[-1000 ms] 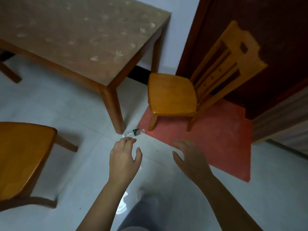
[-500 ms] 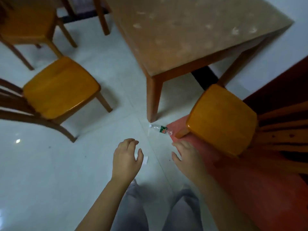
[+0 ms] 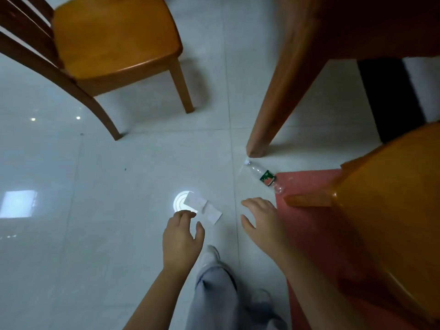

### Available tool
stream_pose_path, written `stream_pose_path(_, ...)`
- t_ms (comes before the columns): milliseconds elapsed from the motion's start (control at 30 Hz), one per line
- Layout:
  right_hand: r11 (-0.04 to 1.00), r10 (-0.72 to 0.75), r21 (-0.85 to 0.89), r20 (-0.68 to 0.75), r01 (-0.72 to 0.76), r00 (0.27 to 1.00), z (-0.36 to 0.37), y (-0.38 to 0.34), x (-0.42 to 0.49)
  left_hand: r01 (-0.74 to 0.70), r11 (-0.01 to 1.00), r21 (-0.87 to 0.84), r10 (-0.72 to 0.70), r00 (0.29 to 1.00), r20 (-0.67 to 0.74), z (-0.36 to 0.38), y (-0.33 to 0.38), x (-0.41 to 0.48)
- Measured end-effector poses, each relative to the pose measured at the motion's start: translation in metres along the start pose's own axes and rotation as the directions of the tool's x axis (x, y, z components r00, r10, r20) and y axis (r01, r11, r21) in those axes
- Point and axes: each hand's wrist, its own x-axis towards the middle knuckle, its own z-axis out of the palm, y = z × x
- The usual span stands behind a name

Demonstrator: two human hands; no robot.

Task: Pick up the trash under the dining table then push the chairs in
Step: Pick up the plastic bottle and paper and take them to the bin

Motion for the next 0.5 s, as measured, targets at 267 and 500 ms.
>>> stream_pose_path(267, 0.994, -0.111, 0.008, 0.061, 0.111, 0.992, 0.174, 0.091, 0.082, 0.128, 0.992, -0.005, -0.128, 0.991, 0.034, 0.152, -0.119, 0.053)
stream_pose_path(500, 0.972, -0.212, -0.067, 0.155, 0.224, 0.965, 0.290, 0.148, 0.140, 0.025, 0.998, 0.049, -0.029, 0.995, 0.093, 0.251, -0.201, 0.090)
